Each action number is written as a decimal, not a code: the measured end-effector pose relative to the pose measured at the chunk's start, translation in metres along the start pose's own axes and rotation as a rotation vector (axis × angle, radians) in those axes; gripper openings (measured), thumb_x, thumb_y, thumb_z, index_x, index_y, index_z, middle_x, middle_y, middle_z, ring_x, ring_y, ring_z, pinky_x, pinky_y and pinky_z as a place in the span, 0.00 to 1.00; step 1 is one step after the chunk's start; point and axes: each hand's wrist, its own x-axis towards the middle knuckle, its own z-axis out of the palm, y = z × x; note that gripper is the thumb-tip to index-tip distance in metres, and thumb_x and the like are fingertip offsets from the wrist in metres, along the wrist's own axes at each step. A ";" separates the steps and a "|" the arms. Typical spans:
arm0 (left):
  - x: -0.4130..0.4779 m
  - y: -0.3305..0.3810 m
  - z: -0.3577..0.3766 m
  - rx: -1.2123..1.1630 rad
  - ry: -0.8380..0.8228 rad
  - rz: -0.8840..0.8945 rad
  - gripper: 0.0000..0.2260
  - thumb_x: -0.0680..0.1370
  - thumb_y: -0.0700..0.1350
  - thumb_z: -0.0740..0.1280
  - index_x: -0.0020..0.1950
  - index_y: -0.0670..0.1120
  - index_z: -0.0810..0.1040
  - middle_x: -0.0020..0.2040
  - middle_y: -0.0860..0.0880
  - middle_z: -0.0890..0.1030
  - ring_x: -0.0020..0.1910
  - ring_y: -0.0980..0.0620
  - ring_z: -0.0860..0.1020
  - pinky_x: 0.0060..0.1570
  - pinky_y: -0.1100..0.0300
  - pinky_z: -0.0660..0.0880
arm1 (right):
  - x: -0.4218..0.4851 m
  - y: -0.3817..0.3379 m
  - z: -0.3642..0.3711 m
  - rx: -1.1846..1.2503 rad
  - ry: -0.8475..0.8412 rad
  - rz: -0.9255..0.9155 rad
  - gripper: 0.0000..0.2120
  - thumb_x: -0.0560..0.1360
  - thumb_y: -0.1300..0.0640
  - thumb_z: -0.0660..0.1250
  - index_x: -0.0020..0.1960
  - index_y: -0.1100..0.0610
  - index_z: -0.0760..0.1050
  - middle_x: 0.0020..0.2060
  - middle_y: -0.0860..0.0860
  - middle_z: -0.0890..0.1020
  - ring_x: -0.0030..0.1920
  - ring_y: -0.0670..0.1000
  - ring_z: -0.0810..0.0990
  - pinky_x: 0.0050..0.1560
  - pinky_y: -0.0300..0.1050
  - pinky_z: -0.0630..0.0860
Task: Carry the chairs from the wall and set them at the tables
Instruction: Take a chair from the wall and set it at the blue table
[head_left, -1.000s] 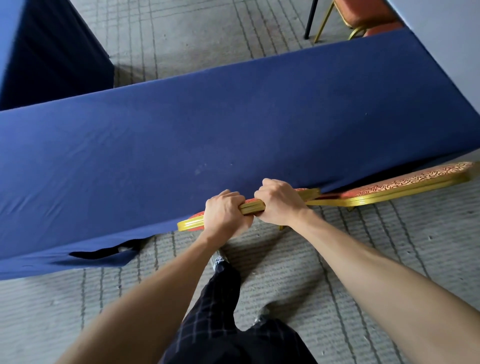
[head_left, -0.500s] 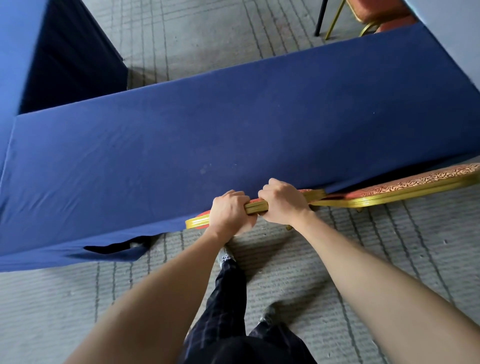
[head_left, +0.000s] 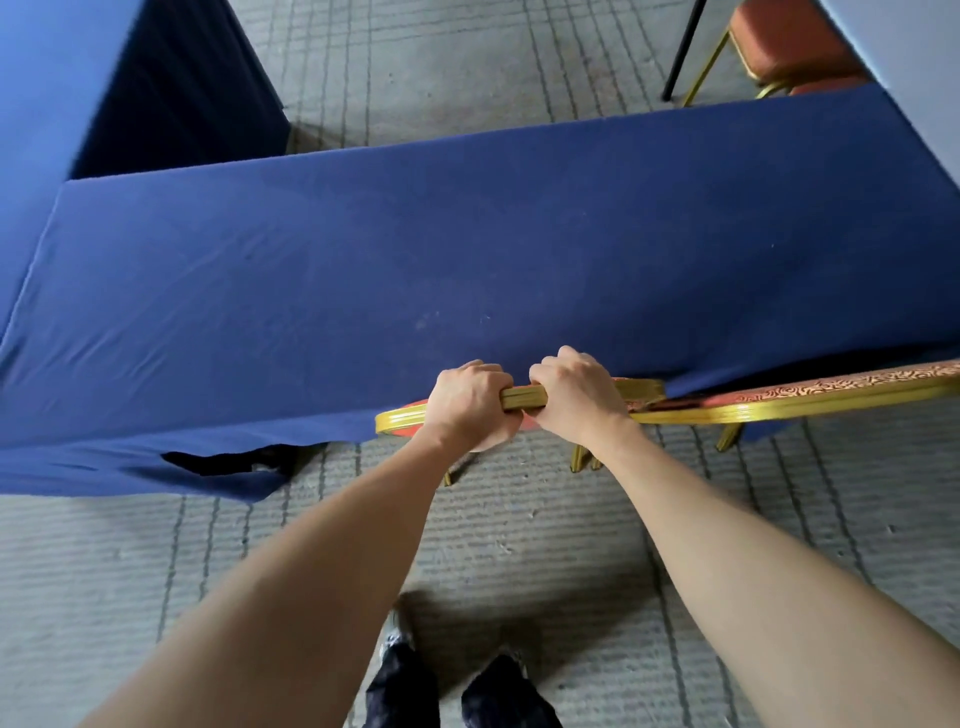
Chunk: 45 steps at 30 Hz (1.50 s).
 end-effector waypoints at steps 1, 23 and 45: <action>-0.006 0.001 -0.001 -0.014 -0.003 -0.007 0.08 0.68 0.51 0.66 0.35 0.52 0.68 0.33 0.56 0.70 0.40 0.51 0.73 0.34 0.58 0.62 | -0.006 -0.006 -0.004 -0.016 -0.019 0.020 0.11 0.68 0.51 0.75 0.42 0.52 0.74 0.37 0.48 0.79 0.41 0.52 0.71 0.40 0.46 0.68; -0.468 -0.321 -0.184 -0.031 0.444 -0.420 0.09 0.74 0.52 0.61 0.48 0.50 0.76 0.45 0.54 0.76 0.51 0.48 0.76 0.63 0.53 0.59 | -0.035 -0.582 -0.079 0.185 -0.050 -0.393 0.16 0.76 0.51 0.64 0.64 0.52 0.73 0.60 0.51 0.76 0.62 0.56 0.70 0.62 0.53 0.67; -0.895 -0.666 -0.275 -0.183 0.504 -1.072 0.14 0.80 0.57 0.60 0.63 0.54 0.74 0.68 0.53 0.74 0.70 0.50 0.66 0.71 0.49 0.57 | -0.005 -1.155 0.012 0.288 -0.422 -0.935 0.17 0.78 0.45 0.62 0.63 0.51 0.74 0.58 0.48 0.76 0.58 0.48 0.73 0.61 0.53 0.74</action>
